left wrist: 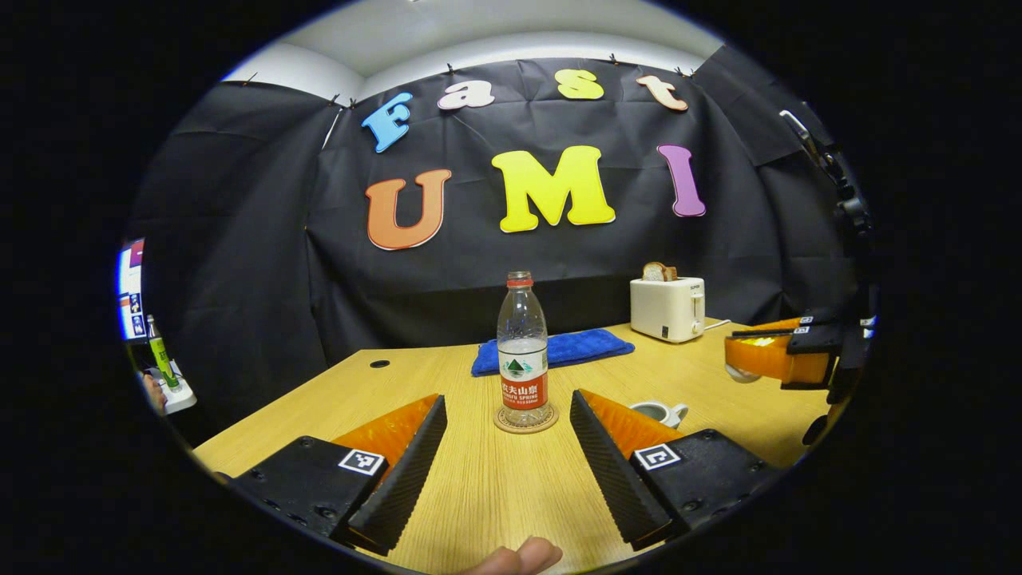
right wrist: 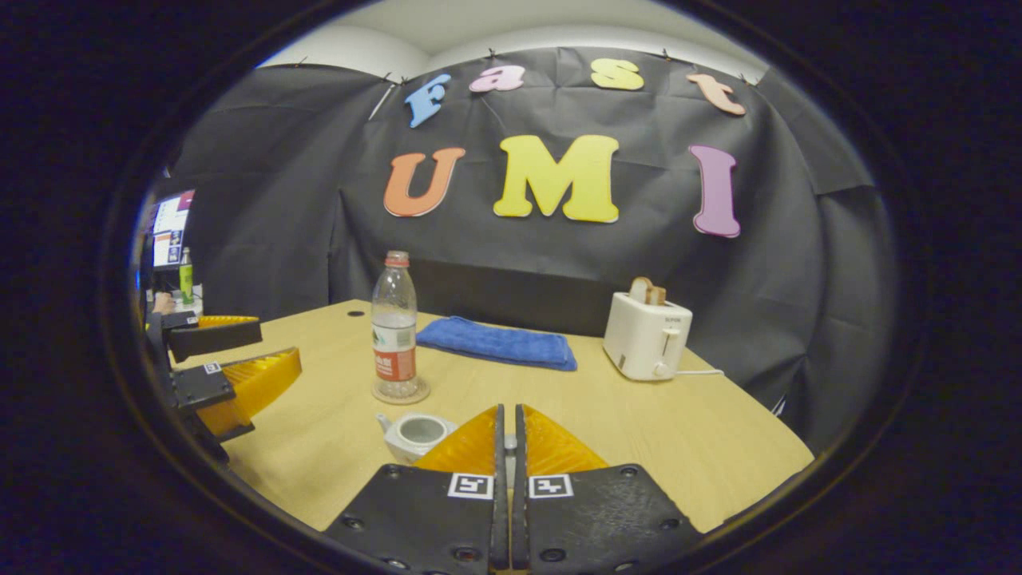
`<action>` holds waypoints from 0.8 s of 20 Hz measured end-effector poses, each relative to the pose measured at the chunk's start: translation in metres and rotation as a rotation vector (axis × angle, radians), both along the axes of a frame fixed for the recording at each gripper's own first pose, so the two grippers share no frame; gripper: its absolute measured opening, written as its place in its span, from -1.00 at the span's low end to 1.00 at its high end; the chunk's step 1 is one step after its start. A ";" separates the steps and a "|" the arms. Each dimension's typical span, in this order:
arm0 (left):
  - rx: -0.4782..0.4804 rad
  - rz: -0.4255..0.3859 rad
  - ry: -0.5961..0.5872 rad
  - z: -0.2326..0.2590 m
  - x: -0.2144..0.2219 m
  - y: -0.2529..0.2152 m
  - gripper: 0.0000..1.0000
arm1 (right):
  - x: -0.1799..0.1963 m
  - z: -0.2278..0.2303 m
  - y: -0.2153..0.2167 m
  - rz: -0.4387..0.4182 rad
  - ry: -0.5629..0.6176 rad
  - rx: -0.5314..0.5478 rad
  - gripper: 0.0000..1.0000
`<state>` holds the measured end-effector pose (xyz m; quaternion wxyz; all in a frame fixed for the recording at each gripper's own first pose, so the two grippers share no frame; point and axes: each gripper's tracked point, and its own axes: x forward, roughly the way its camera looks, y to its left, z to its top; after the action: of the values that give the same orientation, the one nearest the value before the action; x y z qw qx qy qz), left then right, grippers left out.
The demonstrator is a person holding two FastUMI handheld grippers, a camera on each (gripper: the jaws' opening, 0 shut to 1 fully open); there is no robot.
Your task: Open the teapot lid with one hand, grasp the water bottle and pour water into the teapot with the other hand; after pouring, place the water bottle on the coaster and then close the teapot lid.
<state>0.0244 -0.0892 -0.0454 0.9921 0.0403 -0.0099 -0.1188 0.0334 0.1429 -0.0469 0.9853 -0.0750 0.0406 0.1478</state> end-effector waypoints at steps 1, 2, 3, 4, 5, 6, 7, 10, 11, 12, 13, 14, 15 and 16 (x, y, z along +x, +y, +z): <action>0.009 -0.006 -0.012 0.004 -0.003 0.002 0.94 | 0.000 0.003 0.007 0.009 -0.010 0.003 -0.97; 0.019 0.000 -0.016 0.007 -0.003 0.008 0.94 | -0.001 0.006 0.014 0.020 -0.024 0.006 -0.97; 0.028 0.010 -0.019 0.008 -0.003 0.015 0.94 | -0.001 0.007 0.022 0.031 -0.030 0.010 -0.97; 0.029 0.022 -0.010 0.008 -0.003 0.021 0.94 | 0.000 0.007 0.030 0.043 -0.031 0.020 -0.97; 0.020 0.030 0.002 0.008 -0.003 0.026 0.94 | 0.003 0.003 0.038 0.056 -0.017 0.034 -0.97; 0.004 0.028 0.011 0.008 -0.005 0.030 0.94 | 0.007 -0.002 0.046 0.070 0.007 0.054 -0.96; -0.015 0.033 0.013 0.012 -0.005 0.036 0.94 | 0.009 -0.006 0.053 0.088 0.035 0.077 -0.99; -0.050 0.063 0.027 0.015 -0.003 0.056 0.93 | 0.021 -0.015 0.068 0.123 0.096 0.133 -0.96; -0.054 0.071 0.027 0.017 -0.003 0.061 0.93 | 0.025 -0.018 0.072 0.130 0.117 0.152 -0.96; -0.057 0.071 0.026 0.019 -0.004 0.064 0.94 | 0.027 -0.022 0.074 0.136 0.135 0.170 -0.97; -0.060 0.065 0.030 0.020 -0.005 0.064 0.93 | 0.030 -0.026 0.076 0.136 0.151 0.182 -0.96; -0.060 0.063 0.028 0.021 -0.006 0.066 0.93 | 0.034 -0.028 0.077 0.131 0.162 0.192 -0.96; -0.062 0.073 0.026 0.023 -0.004 0.070 0.94 | 0.038 -0.030 0.080 0.125 0.172 0.198 -0.96; -0.062 0.071 0.037 0.021 -0.004 0.070 0.93 | 0.042 -0.032 0.082 0.117 0.176 0.197 -0.96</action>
<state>0.0206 -0.0189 -0.0244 0.9964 0.0076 0.0063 -0.0837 0.0756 0.2245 -0.0788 0.9703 0.0328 0.1075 0.2144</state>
